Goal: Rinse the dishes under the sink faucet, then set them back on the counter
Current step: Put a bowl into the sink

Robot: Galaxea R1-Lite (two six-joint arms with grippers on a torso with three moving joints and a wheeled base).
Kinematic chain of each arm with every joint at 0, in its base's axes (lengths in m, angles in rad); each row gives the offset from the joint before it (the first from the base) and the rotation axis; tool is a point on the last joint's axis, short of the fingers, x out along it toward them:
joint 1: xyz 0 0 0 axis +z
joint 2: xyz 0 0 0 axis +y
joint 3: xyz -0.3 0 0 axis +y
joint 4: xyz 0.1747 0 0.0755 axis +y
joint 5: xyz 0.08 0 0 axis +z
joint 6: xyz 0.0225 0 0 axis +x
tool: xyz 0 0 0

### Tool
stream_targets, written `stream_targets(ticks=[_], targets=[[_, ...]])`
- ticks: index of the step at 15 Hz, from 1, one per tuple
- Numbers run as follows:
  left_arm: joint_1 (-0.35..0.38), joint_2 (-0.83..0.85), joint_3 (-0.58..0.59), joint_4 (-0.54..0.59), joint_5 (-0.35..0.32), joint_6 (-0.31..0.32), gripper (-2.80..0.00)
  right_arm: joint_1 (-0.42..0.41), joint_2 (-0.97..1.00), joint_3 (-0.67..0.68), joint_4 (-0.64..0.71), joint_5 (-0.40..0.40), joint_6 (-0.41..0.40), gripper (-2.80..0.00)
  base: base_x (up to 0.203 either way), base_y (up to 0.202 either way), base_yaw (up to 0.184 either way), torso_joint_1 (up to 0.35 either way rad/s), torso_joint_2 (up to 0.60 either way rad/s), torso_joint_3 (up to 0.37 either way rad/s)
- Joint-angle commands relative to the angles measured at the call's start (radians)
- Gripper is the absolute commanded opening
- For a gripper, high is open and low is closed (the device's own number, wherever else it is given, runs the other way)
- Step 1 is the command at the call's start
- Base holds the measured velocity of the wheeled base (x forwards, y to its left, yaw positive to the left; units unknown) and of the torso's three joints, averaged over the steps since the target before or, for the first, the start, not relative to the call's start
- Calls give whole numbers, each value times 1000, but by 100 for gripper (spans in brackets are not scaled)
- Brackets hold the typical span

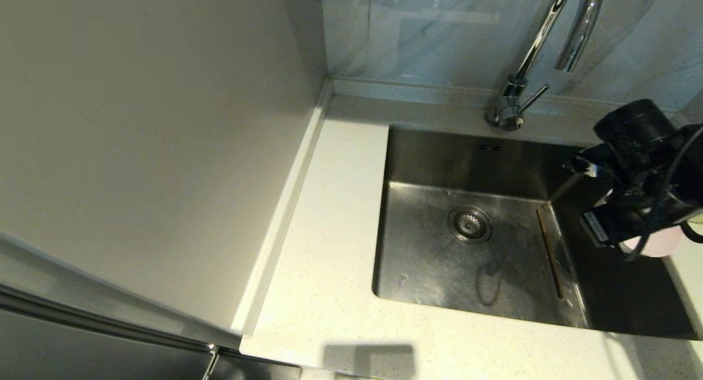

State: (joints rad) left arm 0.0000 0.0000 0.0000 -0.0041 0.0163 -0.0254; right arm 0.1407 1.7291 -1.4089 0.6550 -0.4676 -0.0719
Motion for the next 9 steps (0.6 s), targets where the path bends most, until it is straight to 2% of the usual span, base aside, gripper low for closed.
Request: stream_targets(ticks=[1,4,9], targets=[[0,-3,0,0,1,-1,-280,59,137,-10,-80,-42,44,-280,0,0,0,0,0,0],[0,-3,0,0,1,-1,-280,108,260,-18,-166,-74,113,-280,0,0,0,0,0,0],[0,-3,0,0,1,-1,-280,120,430,-127,-212,-85,151,-280,0,0,0,0,0,0]])
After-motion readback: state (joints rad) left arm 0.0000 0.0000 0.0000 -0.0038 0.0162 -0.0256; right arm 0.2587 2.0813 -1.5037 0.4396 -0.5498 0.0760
